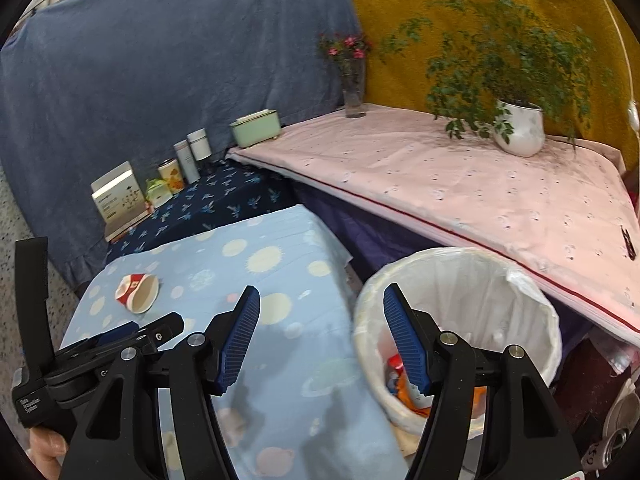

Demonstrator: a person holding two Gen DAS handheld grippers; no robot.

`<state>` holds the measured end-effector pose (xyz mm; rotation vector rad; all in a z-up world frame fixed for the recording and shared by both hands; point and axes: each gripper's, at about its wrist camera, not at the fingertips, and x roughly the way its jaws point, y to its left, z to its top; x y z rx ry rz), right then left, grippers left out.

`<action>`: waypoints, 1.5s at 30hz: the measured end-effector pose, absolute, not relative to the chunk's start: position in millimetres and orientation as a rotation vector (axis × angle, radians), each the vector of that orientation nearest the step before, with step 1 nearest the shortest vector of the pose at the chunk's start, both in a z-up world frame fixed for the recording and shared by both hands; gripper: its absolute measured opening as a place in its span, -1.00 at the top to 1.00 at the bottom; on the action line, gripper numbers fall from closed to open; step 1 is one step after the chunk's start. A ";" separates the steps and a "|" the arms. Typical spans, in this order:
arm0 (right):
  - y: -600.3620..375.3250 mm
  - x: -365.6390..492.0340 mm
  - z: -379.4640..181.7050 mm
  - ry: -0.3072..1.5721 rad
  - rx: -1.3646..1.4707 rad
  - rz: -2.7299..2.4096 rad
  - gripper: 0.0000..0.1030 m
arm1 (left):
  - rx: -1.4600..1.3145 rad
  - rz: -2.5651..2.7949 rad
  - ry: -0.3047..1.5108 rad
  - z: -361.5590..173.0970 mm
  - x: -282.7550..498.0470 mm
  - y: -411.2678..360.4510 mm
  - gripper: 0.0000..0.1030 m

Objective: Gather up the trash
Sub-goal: 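Move both open tools back over the red-and-white paper cup, then grasp the red-and-white paper cup rim with the right gripper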

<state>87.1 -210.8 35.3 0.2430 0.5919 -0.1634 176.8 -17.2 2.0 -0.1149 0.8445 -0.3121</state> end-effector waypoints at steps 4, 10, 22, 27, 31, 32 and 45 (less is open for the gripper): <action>-184.2 96.9 33.2 0.607 0.233 -0.117 -0.21 | -0.123 -0.247 0.851 -5.0 181.0 18.8 -0.49; -134.8 120.4 24.3 0.638 0.219 -0.046 -0.21 | -0.089 -0.146 0.851 -14.1 187.0 72.6 -0.49; -28.2 202.7 -23.0 0.766 0.289 0.156 -0.15 | -0.134 0.059 0.864 -32.2 204.9 201.7 -0.53; 12.3 240.8 -46.4 0.827 0.269 0.197 -0.12 | -0.155 0.116 0.862 -38.4 220.5 239.5 -0.58; 34.2 267.6 -58.3 0.853 0.265 0.224 -0.05 | -0.178 0.121 0.866 -43.8 233.2 255.6 -0.58; 36.9 272.7 -60.0 0.857 0.273 0.232 -0.05 | -0.180 0.119 0.865 -45.0 236.1 257.7 -0.58; 61.4 285.2 -77.0 0.885 0.293 0.307 0.93 | -0.180 0.053 0.863 -53.1 245.1 249.0 -0.58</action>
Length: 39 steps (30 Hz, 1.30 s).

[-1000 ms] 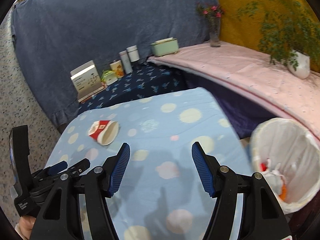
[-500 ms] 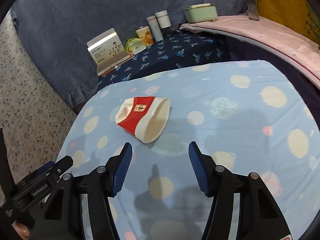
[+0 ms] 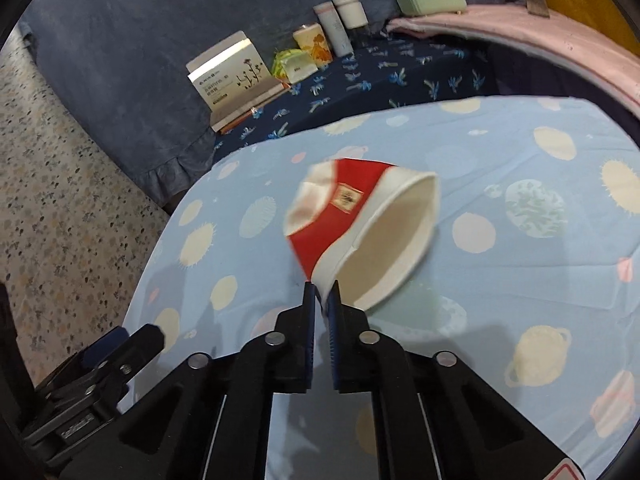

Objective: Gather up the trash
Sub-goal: 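Grasp the red-and-white paper cup rim with the right gripper, then carry the paper cup with the right gripper over the wastebasket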

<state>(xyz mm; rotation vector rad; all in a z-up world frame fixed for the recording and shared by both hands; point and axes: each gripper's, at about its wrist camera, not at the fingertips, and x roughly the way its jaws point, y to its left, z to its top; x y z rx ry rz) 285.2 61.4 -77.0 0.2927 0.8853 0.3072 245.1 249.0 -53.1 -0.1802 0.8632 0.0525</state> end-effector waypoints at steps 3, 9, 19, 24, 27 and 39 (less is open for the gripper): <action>49.2 269.4 -63.7 0.849 0.284 0.283 0.92 | -0.175 0.032 0.864 -53.2 239.8 240.8 -0.58; 15.9 238.5 -37.9 0.793 0.293 0.244 0.92 | -0.177 -0.032 0.866 -47.8 224.1 215.9 -0.58; -31.2 176.7 -12.5 0.734 0.316 0.206 0.92 | -0.148 -0.127 0.860 -33.4 190.7 157.4 -0.58; -56.5 148.4 -13.1 0.730 0.326 0.166 0.92 | -0.137 -0.157 0.884 -38.7 174.8 127.9 -0.58; -71.8 134.4 -16.1 0.730 0.334 0.145 0.92 | -0.118 -0.171 0.910 -47.1 165.9 109.1 -0.58; -127.2 104.9 -33.6 0.729 0.386 0.072 0.92 | -0.033 -0.192 0.973 -76.6 170.9 58.1 -0.63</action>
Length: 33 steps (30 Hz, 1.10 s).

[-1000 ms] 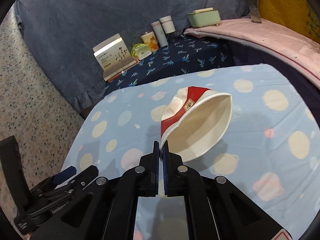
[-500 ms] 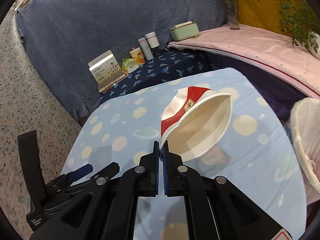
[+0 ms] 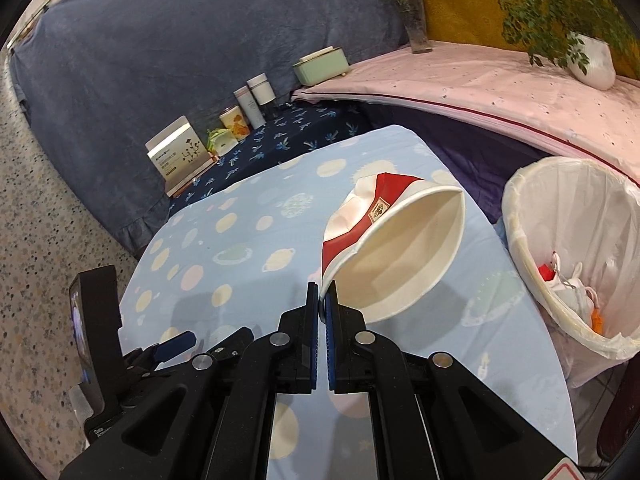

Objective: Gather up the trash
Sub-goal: 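Carry the paper cup with the right gripper over the wastebasket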

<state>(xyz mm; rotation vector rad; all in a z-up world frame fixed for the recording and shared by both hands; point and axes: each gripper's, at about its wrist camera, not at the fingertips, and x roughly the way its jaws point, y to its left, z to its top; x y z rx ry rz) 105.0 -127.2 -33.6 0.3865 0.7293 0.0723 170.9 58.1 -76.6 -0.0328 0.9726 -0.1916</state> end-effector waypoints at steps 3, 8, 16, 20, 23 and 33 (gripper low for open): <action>-133.4 105.6 -38.7 0.736 0.395 0.066 0.92 | -0.025 -0.197 0.984 -83.0 173.6 48.4 -0.59; -136.1 106.0 -45.4 0.748 0.392 0.065 0.92 | 0.002 -0.204 0.969 -86.4 173.2 37.3 0.01; -136.9 98.4 -46.2 0.745 0.396 0.087 0.92 | -0.033 -0.247 0.982 -79.3 170.7 28.9 0.84; -141.1 91.1 -35.6 0.719 0.392 0.091 0.92 | -0.024 -0.268 0.959 -67.0 164.4 18.4 0.86; -147.6 86.3 -27.7 0.697 0.396 0.087 0.92 | -0.019 -0.292 0.941 -55.5 160.0 7.7 0.86; -186.0 71.8 -8.5 0.639 0.413 0.038 0.92 | 0.026 -0.380 0.882 -23.0 144.7 -44.2 0.86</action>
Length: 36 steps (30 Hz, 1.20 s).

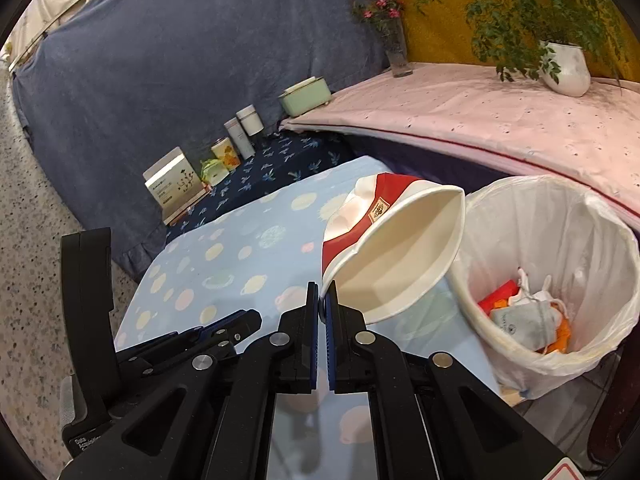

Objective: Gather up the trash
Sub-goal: 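Carry the paper cup with the right gripper over the wastebasket, then open the right gripper to drop the paper cup into the wastebasket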

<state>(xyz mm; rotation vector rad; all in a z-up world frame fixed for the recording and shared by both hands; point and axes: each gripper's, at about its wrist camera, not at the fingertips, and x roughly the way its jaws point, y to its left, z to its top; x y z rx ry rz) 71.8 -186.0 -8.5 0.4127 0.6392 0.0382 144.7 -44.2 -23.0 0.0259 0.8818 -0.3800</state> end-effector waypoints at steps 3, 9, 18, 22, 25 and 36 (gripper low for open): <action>-201.4 64.7 -3.1 0.622 0.419 0.020 0.92 | 0.045 -0.407 0.869 -16.8 140.3 -62.3 0.86; -232.0 50.3 5.8 0.589 0.436 -0.023 0.92 | 0.084 -0.457 0.844 -5.0 130.5 -97.3 0.86; -278.1 35.8 14.5 0.558 0.439 -0.096 0.92 | 0.138 -0.538 0.818 6.3 117.3 -149.3 0.86; -295.5 37.2 13.8 0.562 0.440 -0.117 0.91 | 0.175 -0.590 0.822 3.8 113.0 -176.4 0.86; -309.0 41.0 10.5 0.573 0.449 -0.128 0.89 | 0.186 -0.622 0.833 1.9 113.8 -191.7 0.86; -344.6 50.8 -3.2 0.583 0.482 -0.203 0.12 | 0.226 -0.666 0.852 -11.1 119.1 -226.3 0.85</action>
